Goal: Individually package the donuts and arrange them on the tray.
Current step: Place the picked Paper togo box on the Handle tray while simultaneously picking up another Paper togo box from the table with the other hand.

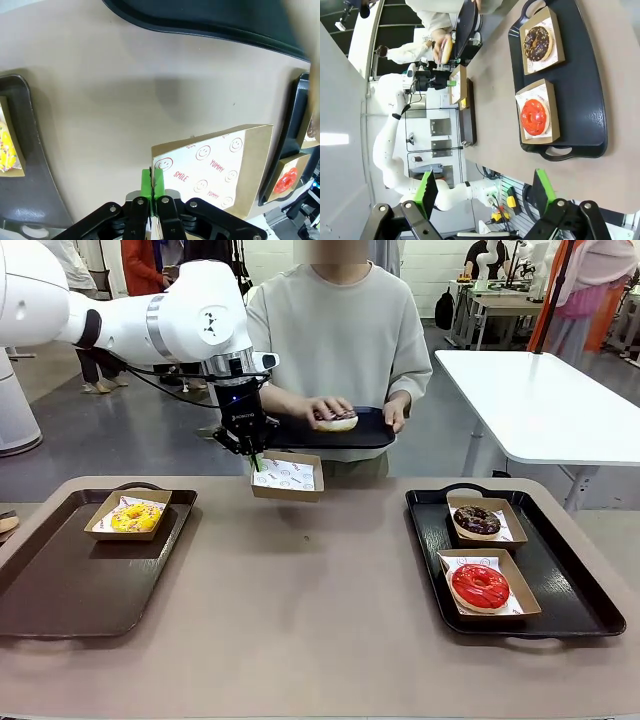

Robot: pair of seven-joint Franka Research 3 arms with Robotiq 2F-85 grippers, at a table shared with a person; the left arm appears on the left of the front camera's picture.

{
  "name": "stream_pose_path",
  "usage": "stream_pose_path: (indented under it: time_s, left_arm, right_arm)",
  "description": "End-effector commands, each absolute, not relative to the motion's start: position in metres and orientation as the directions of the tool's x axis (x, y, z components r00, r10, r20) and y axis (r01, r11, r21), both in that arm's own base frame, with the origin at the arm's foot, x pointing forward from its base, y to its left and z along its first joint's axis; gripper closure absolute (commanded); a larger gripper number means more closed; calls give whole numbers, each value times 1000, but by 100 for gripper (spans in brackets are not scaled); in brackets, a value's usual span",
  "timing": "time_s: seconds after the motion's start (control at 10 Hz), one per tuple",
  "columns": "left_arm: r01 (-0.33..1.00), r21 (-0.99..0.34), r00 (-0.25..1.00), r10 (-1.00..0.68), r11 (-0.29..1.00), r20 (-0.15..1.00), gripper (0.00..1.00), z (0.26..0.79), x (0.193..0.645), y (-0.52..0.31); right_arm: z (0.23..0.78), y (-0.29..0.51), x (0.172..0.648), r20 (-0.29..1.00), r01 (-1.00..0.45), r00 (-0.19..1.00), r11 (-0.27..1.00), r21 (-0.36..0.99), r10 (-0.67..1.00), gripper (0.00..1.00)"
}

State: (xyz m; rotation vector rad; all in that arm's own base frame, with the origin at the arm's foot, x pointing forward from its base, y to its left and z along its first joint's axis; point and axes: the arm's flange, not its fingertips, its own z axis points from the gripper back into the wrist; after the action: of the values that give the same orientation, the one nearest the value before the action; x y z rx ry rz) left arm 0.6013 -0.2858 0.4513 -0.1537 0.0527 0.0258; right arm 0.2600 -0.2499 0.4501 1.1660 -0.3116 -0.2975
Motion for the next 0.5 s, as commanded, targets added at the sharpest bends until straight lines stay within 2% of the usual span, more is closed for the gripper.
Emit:
stream_pose_path:
  time_s: [0.0,0.4]
  left_arm:
    - [-43,-156,998,35,987,-56,100,454,600,-285]
    - [-43,-156,998,35,987,-56,100,454,600,-285]
  right_arm:
    - [454,-249,258,97,51,918,356,933,-384,0]
    - [454,-249,258,97,51,918,356,933,-384,0]
